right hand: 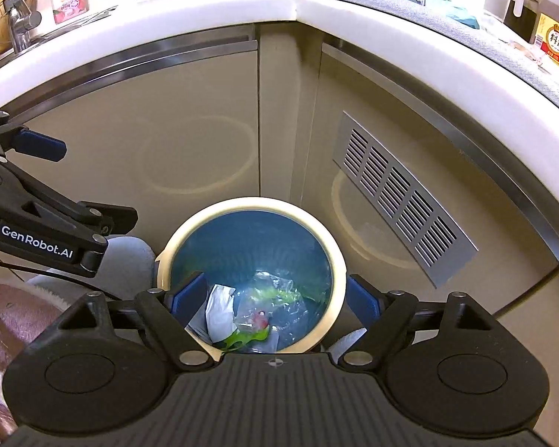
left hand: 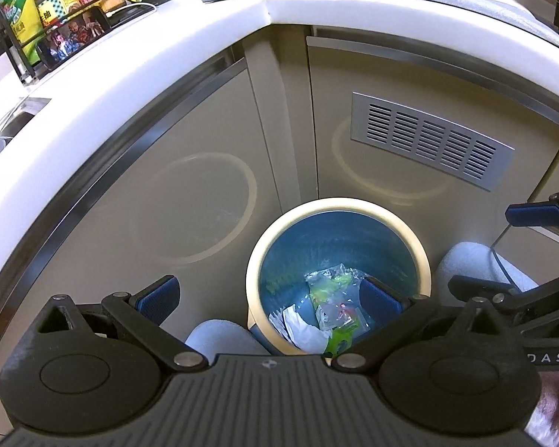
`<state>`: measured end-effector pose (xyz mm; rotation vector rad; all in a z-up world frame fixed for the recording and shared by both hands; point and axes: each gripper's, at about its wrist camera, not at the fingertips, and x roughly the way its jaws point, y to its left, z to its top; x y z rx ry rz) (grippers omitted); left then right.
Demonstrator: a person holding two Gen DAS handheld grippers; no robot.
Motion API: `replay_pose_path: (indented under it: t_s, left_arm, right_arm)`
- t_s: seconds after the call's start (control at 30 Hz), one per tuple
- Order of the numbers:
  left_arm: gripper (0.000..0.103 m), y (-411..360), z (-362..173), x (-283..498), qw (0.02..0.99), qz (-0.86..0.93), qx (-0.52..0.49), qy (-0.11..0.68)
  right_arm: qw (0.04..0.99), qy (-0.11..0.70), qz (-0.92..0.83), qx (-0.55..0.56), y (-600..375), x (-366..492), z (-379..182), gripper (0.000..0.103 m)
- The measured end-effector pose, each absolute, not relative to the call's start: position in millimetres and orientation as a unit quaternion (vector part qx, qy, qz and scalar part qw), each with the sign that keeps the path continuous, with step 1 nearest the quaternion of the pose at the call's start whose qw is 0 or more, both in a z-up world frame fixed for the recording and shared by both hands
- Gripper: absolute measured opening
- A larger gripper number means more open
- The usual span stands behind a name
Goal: Collect trash
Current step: 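Raise both open tools from the bin back toward the grey mat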
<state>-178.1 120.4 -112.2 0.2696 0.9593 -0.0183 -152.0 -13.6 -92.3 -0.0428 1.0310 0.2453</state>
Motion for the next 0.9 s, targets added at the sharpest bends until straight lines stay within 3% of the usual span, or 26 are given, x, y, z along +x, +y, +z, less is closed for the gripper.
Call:
replay_pose_path:
  t_s: [0.9]
  left_arm:
    - [0.103, 104, -82, -175, 0.892, -0.035, 0.151, 0.424]
  right_arm:
    - [0.877, 0.468, 0.110, -0.005, -24, -154, -83, 0.089]
